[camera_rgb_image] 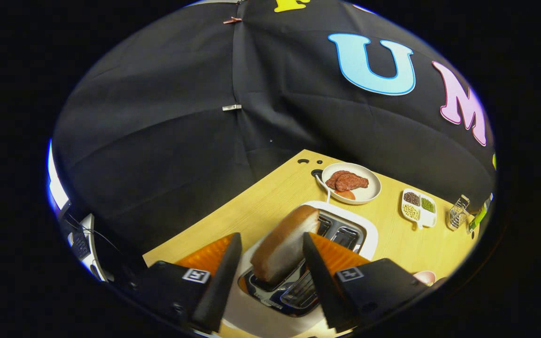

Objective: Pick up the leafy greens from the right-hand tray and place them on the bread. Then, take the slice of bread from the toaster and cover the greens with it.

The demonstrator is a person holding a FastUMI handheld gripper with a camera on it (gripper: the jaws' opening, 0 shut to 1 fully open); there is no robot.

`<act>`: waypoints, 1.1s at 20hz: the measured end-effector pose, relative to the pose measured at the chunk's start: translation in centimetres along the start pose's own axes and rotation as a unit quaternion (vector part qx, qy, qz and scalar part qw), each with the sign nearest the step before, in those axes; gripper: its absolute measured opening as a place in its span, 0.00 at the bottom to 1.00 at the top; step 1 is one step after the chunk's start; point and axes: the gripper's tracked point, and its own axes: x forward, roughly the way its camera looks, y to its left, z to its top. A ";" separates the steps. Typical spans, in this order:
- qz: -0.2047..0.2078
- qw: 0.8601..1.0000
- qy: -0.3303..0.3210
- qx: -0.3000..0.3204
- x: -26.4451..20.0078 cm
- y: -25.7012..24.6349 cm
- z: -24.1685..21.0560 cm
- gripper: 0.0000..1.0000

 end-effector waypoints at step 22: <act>0.034 0.996 -0.041 0.071 -7.2 -4.2 5.4 0.12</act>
